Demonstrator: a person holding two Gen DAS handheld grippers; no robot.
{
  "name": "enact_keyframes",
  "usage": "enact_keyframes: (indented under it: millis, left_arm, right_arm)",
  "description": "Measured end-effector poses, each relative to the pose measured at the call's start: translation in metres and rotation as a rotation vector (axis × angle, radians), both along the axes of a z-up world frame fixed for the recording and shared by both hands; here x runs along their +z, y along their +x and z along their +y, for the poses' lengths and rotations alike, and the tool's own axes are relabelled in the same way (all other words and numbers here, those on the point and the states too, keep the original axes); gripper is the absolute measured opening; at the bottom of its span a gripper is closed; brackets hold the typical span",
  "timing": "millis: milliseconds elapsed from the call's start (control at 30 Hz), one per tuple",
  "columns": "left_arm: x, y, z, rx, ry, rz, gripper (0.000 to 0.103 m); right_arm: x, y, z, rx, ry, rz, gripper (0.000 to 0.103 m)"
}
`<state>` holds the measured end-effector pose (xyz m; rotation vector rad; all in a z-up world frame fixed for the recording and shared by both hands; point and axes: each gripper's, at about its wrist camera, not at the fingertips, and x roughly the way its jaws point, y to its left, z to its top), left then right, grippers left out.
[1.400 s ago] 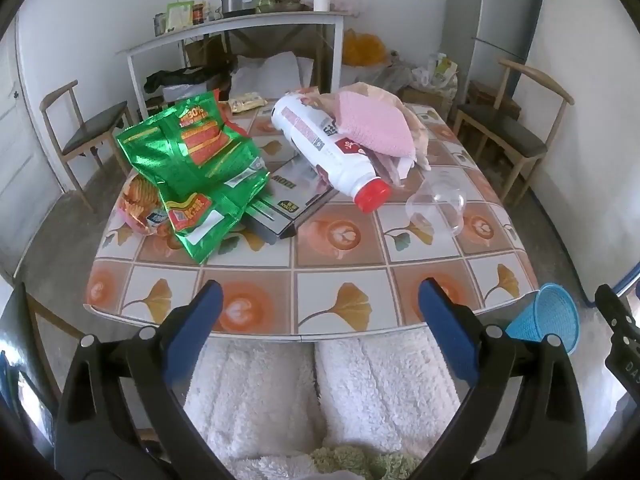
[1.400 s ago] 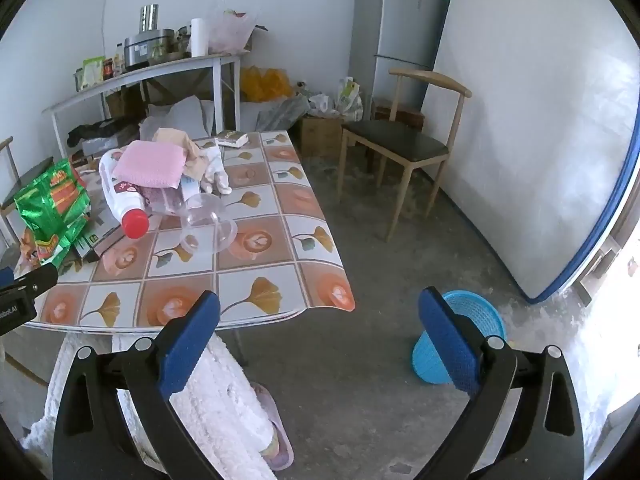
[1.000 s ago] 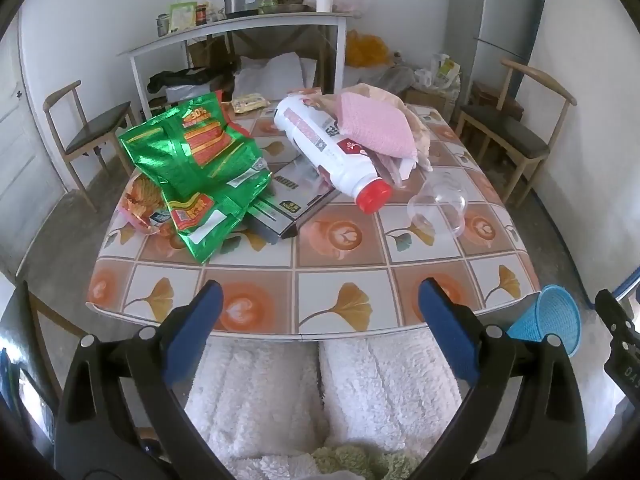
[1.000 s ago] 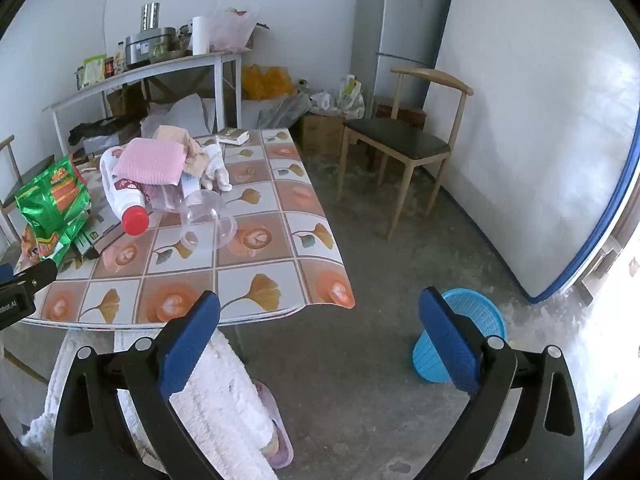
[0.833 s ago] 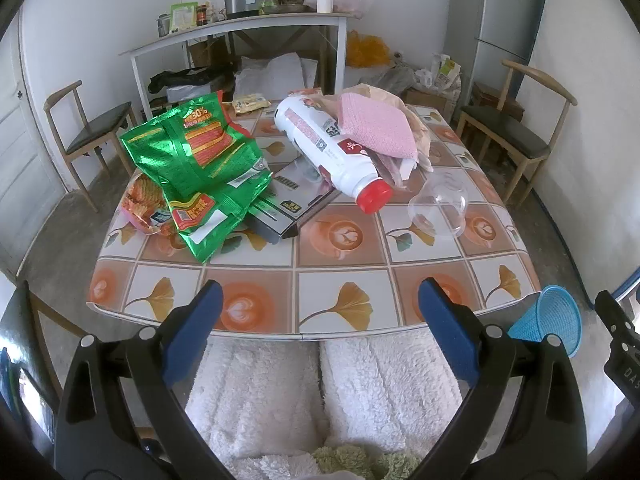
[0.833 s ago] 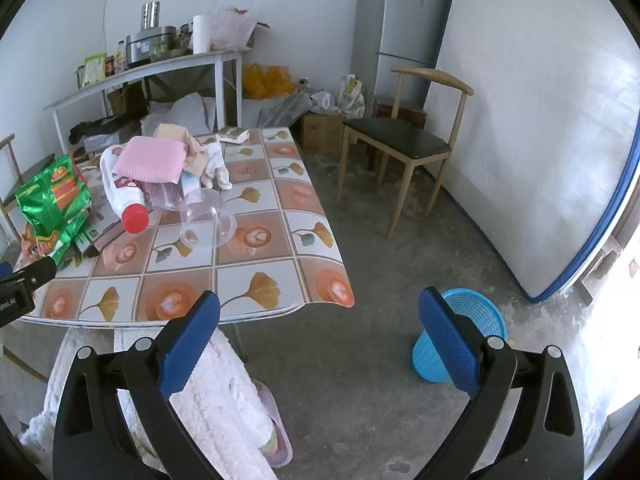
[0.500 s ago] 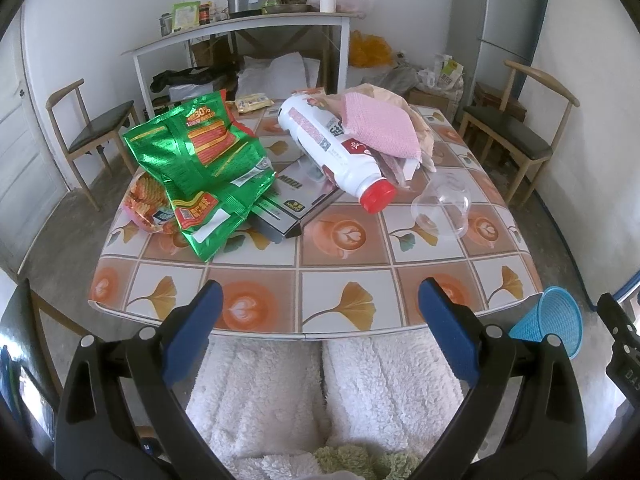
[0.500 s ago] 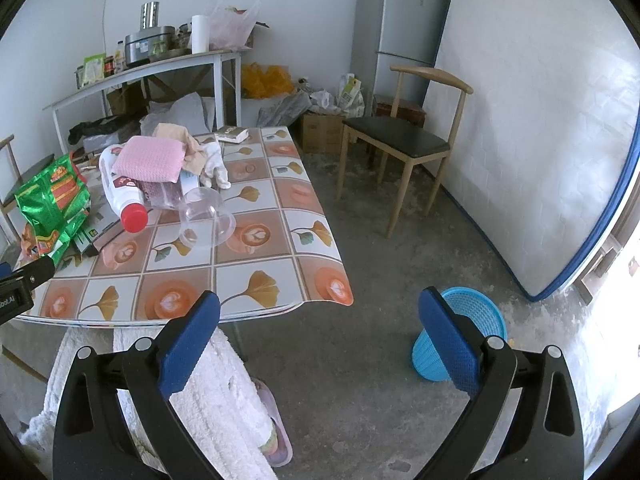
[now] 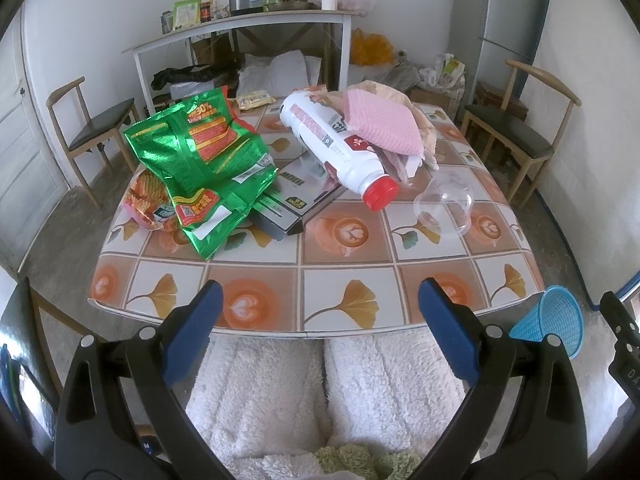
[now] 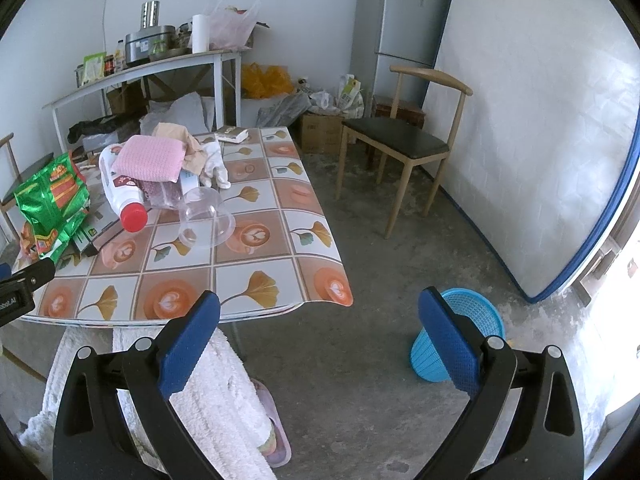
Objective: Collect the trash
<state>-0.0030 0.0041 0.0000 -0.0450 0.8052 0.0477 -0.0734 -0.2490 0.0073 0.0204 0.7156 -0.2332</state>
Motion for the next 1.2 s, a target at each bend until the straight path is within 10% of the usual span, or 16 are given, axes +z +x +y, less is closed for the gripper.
enact_keyframes:
  millis: [1200]
  left_arm:
    - [-0.003, -0.002, 0.011, -0.010, -0.006, -0.020, 0.094]
  right_arm:
    - [0.008, 0.009, 0.008, 0.035, 0.017, -0.018, 0.097]
